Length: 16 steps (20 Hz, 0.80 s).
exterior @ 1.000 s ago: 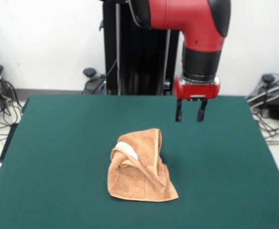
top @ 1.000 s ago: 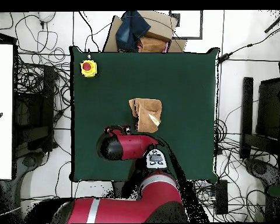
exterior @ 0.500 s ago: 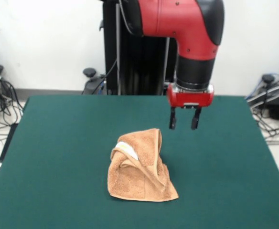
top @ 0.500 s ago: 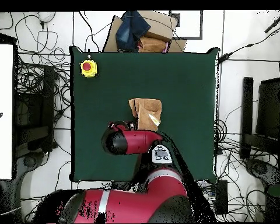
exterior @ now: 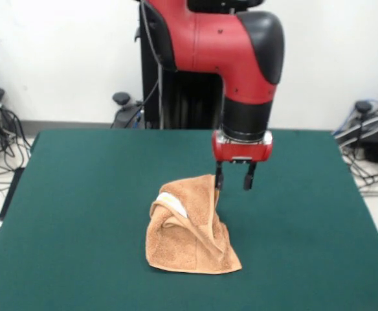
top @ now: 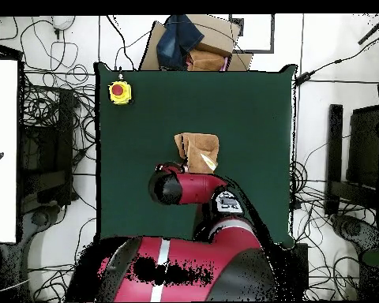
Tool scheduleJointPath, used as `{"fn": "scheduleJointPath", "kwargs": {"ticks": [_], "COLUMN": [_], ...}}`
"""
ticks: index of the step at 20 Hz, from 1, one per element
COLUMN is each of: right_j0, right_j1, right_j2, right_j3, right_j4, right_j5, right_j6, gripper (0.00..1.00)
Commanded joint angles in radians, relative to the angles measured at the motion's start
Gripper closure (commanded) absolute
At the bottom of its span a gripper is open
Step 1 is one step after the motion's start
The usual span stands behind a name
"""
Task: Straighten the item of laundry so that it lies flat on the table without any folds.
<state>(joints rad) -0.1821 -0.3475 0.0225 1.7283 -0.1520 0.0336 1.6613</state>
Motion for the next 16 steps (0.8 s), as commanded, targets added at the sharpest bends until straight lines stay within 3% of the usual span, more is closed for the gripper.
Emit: {"fn": "scheduleJointPath", "kwargs": {"ticks": [1,16], "right_j0": [-0.047,-0.016], "right_j1": [0.072,0.044], "right_j2": [0.079,0.059], "right_j3": [-0.093,-0.087], "right_j4": [-0.054,-0.060], "right_j5": [0.057,0.054], "right_j6": [0.033,0.074], "gripper": [0.00,0.00]}}
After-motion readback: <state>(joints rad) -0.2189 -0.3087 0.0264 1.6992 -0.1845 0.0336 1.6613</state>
